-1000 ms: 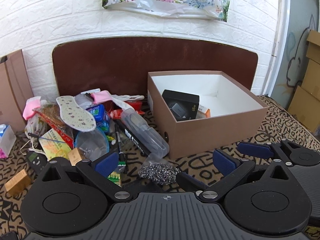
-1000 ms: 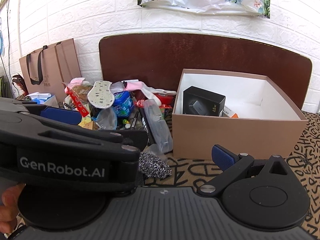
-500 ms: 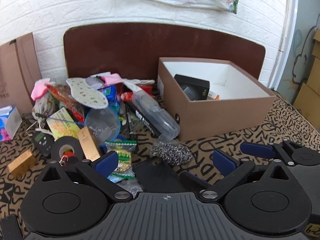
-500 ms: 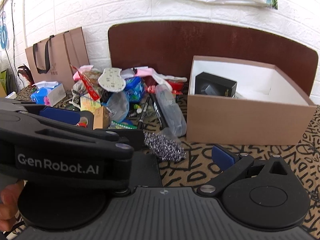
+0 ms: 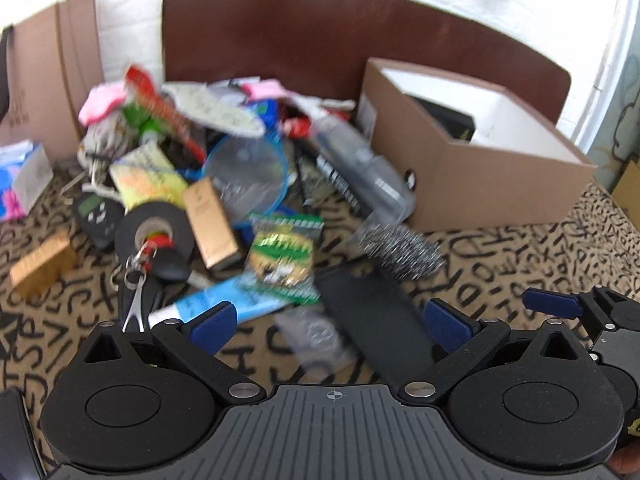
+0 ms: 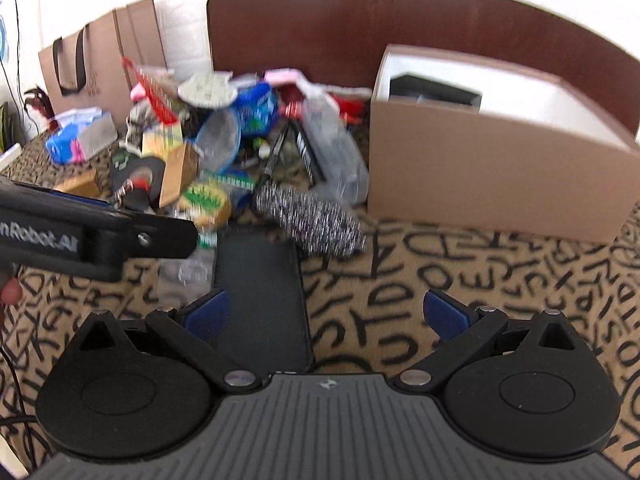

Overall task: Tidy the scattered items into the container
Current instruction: 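Close the left gripper on the black phone case edge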

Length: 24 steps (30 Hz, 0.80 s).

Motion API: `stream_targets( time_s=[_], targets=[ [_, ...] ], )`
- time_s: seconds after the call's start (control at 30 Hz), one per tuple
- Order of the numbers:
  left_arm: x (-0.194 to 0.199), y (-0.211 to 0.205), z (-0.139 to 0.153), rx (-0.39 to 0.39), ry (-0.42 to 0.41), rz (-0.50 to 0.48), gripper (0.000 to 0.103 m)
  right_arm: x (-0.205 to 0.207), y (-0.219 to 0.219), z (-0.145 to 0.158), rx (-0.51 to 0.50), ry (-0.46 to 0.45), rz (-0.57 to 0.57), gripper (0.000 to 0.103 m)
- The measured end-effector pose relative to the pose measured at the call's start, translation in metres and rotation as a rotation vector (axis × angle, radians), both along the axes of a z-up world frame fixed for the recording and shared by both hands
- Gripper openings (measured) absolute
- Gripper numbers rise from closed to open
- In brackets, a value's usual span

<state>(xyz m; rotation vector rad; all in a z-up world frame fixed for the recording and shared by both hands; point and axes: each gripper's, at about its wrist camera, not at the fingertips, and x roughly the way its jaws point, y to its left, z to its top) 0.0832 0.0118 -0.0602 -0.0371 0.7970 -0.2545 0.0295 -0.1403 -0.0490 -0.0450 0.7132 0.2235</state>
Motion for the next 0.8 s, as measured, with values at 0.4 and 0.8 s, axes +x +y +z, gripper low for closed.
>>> stream_targets(
  time_s=[0.4,0.8],
  targets=[
    [0.014,-0.005,-0.026,-0.045,0.118,-0.059,0.064,0.009,-0.002,-0.022,0.029,0.028,0.021,0.073],
    [0.022,-0.013,-0.035,-0.073,0.165,-0.099,0.052,0.013,0.008,-0.026,0.001,0.015,0.092,0.028]
  ],
)
